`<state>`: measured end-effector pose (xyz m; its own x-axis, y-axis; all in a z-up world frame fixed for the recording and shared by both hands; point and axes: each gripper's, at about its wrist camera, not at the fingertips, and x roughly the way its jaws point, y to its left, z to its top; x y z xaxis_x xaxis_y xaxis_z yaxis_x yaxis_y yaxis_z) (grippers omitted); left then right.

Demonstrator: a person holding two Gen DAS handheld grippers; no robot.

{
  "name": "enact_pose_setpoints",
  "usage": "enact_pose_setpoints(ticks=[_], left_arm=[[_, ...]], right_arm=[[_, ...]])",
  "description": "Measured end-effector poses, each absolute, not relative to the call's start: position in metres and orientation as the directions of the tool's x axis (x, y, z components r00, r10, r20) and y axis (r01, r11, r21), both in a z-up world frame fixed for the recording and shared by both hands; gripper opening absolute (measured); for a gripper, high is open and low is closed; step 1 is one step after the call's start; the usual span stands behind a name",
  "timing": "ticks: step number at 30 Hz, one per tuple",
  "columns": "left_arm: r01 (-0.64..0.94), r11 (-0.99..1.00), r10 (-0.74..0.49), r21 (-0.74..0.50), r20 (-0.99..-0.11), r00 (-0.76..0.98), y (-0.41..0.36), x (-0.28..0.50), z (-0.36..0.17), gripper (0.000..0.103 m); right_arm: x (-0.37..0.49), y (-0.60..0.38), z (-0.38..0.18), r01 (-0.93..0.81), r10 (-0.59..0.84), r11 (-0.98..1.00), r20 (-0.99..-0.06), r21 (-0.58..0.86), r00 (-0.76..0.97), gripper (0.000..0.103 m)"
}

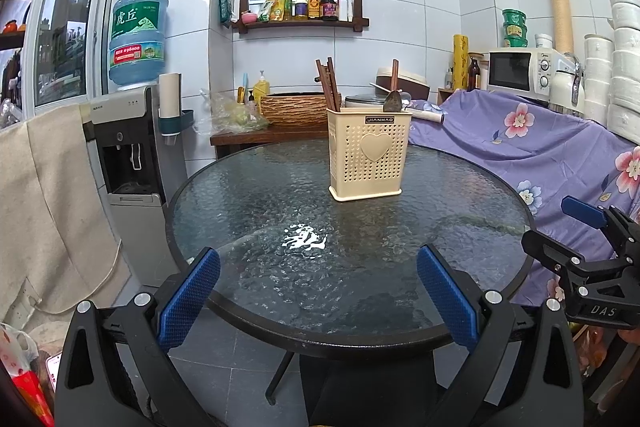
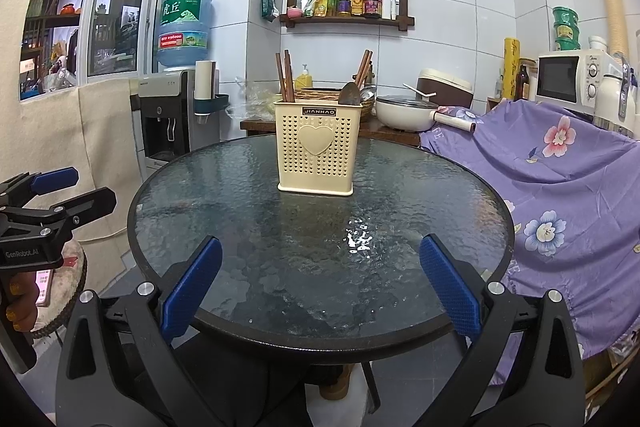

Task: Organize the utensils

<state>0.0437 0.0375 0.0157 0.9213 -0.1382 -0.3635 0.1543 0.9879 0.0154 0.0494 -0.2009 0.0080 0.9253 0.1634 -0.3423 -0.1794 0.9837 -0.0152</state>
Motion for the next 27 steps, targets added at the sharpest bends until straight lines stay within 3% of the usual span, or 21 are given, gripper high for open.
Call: enact_pose_setpoints(ticks=[27], left_arm=[[0.153, 0.988, -0.137, 0.015, -0.366, 0.92, 0.038, 0.0446, 0.0131, 0.097]], right_arm=[[0.0509, -0.2008, 0.0074, -0.178, 0.163, 0.984, -0.345, -0.013, 0.924, 0.097]])
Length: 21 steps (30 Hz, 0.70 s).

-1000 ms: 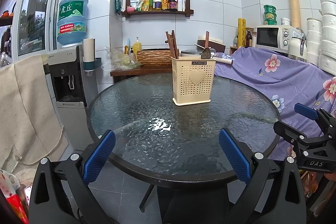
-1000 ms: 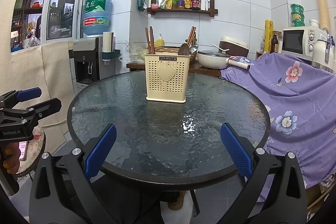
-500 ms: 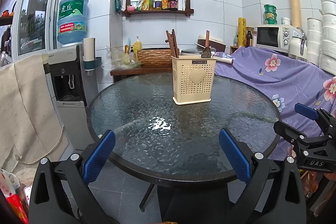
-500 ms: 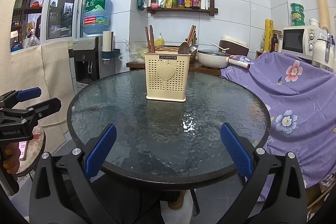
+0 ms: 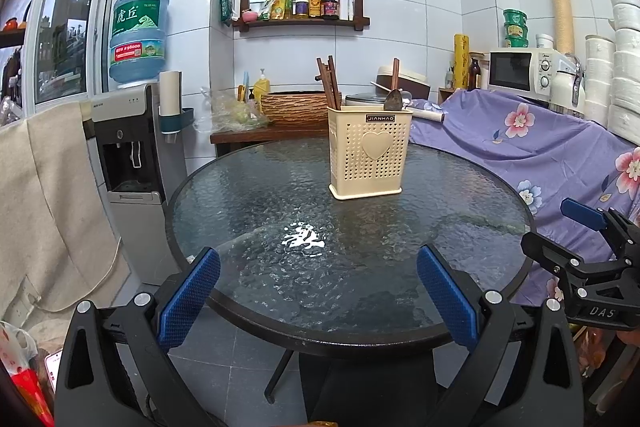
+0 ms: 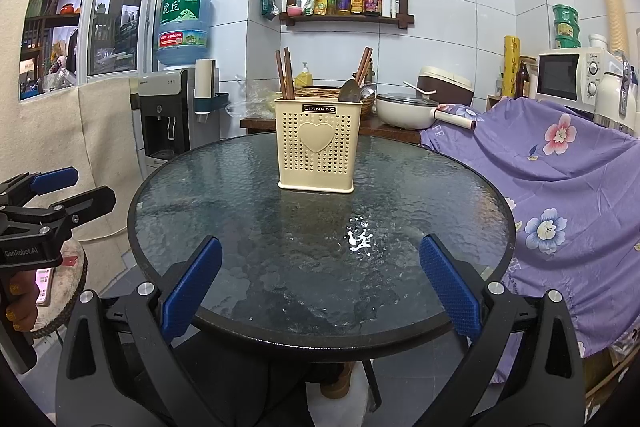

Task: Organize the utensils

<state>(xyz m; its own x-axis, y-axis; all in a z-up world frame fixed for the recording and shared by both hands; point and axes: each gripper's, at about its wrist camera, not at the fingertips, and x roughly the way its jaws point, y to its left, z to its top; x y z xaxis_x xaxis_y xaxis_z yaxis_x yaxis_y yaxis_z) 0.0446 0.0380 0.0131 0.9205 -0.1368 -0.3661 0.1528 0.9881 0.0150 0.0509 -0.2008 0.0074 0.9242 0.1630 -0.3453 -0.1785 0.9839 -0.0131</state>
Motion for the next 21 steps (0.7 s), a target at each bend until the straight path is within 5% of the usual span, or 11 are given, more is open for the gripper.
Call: enact_pose_setpoints(ticks=[21], left_arm=[[0.151, 0.988, -0.135, 0.015, -0.366, 0.921, 0.0387, 0.0444, 0.0121, 0.097]], right_arm=[[0.051, -0.1993, 0.0056, -0.179, 0.163, 0.984, -0.349, -0.015, 0.923, 0.097]])
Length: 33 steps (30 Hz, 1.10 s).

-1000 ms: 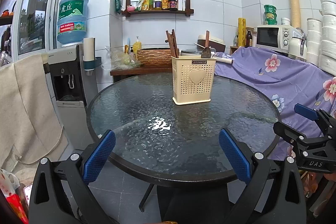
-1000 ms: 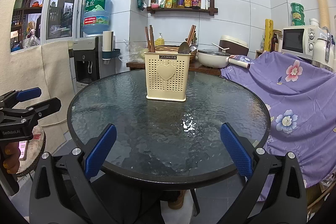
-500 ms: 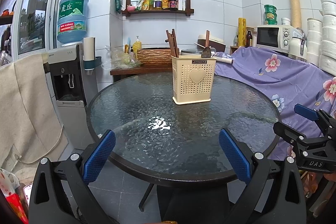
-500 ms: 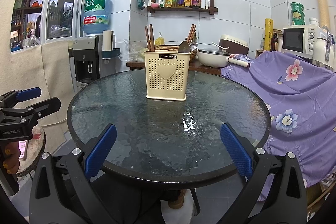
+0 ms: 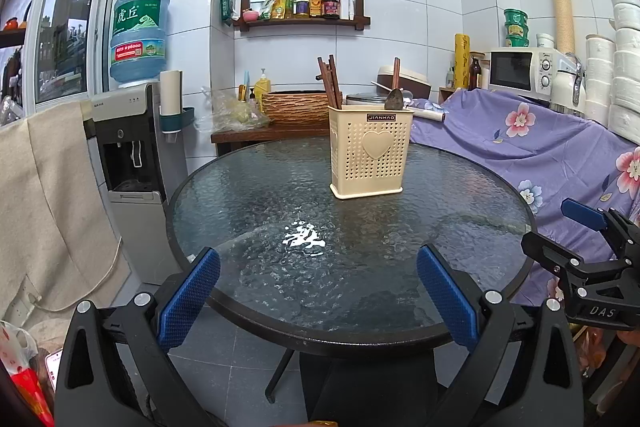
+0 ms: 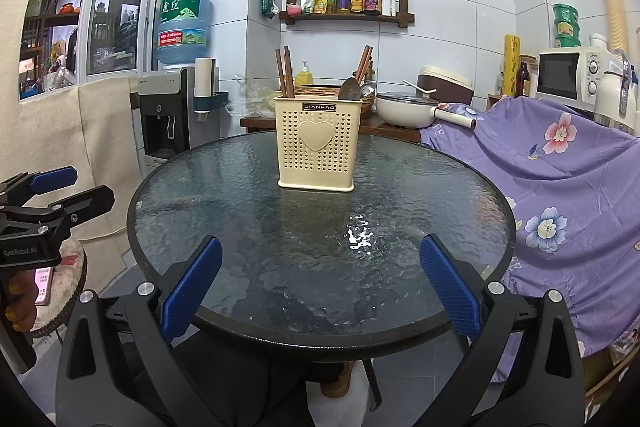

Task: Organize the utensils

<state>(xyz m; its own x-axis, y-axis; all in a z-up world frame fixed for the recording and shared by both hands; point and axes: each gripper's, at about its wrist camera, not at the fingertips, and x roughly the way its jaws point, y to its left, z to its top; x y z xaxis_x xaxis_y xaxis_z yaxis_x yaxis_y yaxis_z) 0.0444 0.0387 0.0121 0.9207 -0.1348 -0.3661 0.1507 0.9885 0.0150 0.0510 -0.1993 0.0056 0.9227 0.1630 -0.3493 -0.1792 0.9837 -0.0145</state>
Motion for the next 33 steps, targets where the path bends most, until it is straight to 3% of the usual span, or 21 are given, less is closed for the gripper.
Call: enact_pose_setpoints(ticks=[33], left_arm=[[0.15, 0.989, -0.133, 0.018, -0.368, 0.92, 0.0353, 0.0441, 0.0122, 0.097]], right_arm=[[0.0504, -0.2013, 0.0054, -0.178, 0.165, 0.984, -0.352, -0.003, 0.921, 0.097]])
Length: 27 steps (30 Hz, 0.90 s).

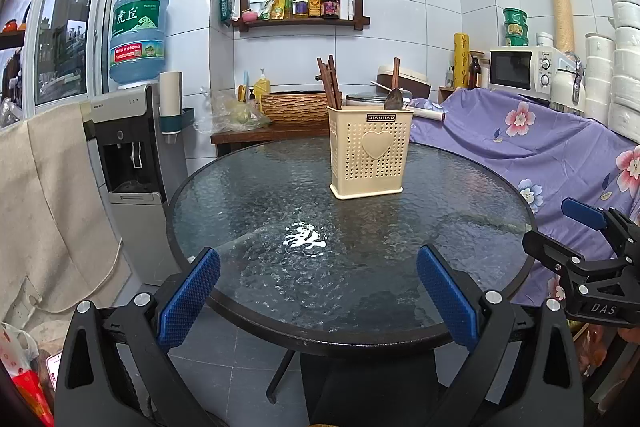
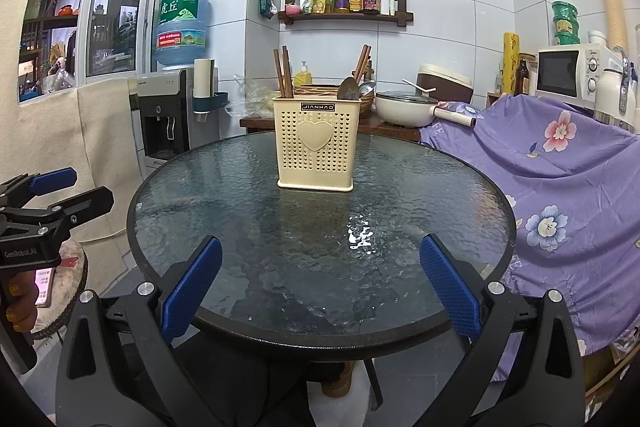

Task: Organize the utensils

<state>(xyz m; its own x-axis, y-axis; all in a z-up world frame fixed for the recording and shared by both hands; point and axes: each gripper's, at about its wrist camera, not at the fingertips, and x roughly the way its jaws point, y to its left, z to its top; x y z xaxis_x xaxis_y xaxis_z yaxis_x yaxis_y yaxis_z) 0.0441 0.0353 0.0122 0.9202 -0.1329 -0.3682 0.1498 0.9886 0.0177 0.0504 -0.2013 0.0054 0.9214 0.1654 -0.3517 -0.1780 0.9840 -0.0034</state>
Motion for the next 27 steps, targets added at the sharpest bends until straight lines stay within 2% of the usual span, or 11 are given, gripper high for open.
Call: enact_pose_setpoints(ticks=[27], left_arm=[[0.15, 0.989, -0.132, 0.02, -0.368, 0.921, 0.0351, 0.0443, 0.0145, 0.097]], right_arm=[[0.0511, -0.2002, 0.0081, -0.179, 0.165, 0.984, -0.353, -0.007, 0.921, 0.097]])
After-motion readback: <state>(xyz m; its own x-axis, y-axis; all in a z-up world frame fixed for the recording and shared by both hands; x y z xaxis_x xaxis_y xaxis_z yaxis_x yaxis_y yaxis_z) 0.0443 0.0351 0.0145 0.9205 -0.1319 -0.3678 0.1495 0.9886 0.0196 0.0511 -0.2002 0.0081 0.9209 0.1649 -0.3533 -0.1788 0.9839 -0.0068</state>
